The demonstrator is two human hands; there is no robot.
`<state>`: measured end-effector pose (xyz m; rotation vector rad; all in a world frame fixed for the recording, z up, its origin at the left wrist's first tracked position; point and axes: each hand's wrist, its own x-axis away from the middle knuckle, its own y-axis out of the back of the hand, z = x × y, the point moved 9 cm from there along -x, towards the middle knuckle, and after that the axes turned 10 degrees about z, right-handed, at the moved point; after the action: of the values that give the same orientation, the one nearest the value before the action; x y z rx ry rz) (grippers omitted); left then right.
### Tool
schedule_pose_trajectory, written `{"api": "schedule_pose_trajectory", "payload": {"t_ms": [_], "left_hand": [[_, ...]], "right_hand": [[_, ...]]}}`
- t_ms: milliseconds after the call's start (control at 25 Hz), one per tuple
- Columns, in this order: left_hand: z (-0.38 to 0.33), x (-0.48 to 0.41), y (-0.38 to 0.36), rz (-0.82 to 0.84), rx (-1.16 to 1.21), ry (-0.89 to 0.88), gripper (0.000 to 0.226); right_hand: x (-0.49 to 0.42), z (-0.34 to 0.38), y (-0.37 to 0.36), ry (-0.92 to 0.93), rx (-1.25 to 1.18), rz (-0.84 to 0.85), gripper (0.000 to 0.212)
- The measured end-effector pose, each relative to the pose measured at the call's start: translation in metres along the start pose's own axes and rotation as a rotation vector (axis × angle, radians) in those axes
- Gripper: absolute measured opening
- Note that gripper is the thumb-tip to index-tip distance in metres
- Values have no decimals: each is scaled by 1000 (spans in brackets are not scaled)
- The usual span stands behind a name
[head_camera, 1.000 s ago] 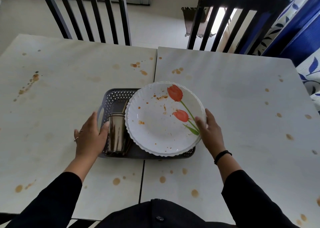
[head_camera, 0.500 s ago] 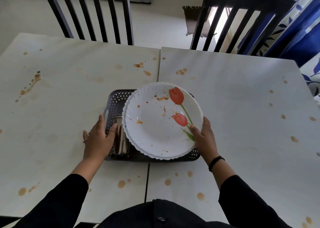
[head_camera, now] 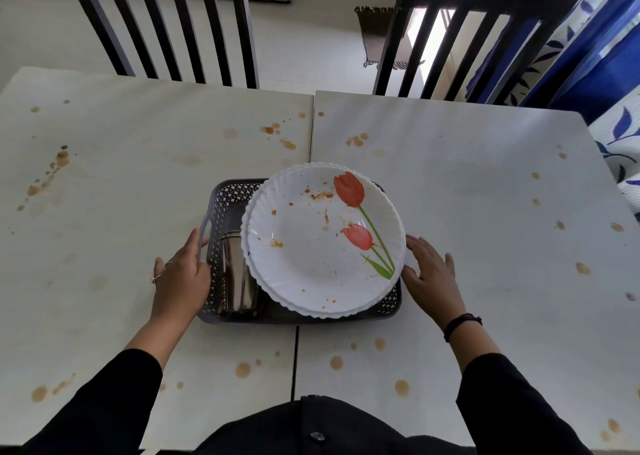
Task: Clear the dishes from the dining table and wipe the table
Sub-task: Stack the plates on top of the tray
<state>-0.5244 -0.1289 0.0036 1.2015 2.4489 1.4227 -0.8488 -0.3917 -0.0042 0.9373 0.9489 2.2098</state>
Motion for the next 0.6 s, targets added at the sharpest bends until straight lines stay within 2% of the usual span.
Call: {"api": "schedule_pose_trajectory", "payload": {"t_ms": [80,240,360,480,600], "left_hand": [[-2,1,0,-9,-16,-1,60],[-2,2,-1,-20,-41,-14,66],[0,2,-1,-34,-29,-22,67],[1,1,-1,-76,-14,-28,64],[3,-1,-1,-127,-37,20,61]], "right_hand": [[3,6,-1,50,19,69,55],[8,8,-11,80,-92,136,66],[0,8,-22,34,7,129,57],[-17,18,-13,-5,16,9,41],[-26,12,-12,-85,172,-12,43]]}}
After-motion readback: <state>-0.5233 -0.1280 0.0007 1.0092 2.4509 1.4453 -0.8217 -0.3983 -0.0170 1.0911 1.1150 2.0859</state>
